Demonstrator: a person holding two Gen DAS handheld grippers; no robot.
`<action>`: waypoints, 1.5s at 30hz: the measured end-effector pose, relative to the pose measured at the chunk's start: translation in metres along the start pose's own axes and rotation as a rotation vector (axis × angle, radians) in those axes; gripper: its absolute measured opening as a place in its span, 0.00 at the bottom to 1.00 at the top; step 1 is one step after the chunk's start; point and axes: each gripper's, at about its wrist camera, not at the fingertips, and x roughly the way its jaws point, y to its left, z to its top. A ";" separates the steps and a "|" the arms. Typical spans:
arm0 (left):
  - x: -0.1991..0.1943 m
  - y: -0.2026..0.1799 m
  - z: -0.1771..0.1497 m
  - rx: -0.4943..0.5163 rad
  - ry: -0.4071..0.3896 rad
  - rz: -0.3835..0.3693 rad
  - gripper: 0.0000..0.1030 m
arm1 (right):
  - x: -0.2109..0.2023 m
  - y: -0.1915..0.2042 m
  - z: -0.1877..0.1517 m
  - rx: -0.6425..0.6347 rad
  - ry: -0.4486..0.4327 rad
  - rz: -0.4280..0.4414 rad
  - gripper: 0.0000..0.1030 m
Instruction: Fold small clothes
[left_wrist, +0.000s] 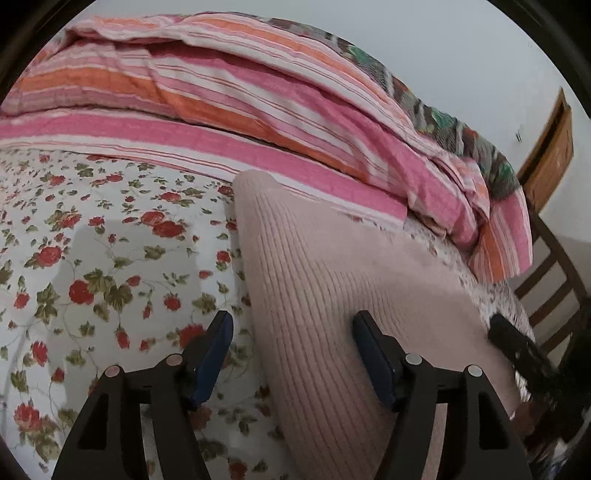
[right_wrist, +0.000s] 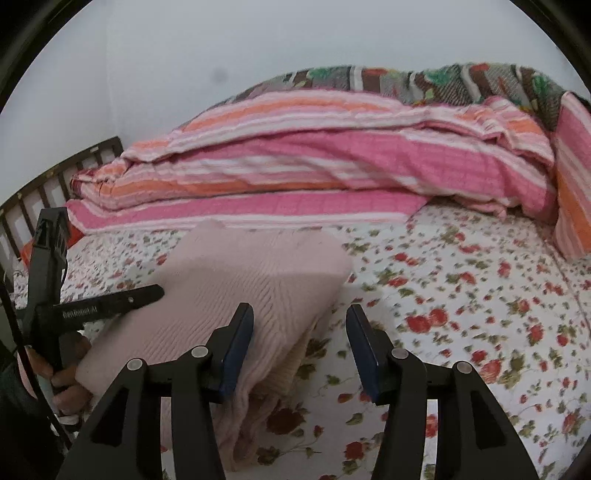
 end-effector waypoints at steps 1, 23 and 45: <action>0.003 -0.001 0.003 0.006 0.005 0.001 0.65 | -0.002 0.000 0.001 -0.008 -0.013 -0.010 0.50; 0.072 0.003 0.083 0.022 0.031 0.085 0.29 | 0.013 -0.017 0.007 0.035 0.031 0.028 0.50; -0.028 -0.047 -0.025 0.226 -0.007 0.137 0.42 | 0.030 -0.005 -0.009 0.049 0.149 0.051 0.50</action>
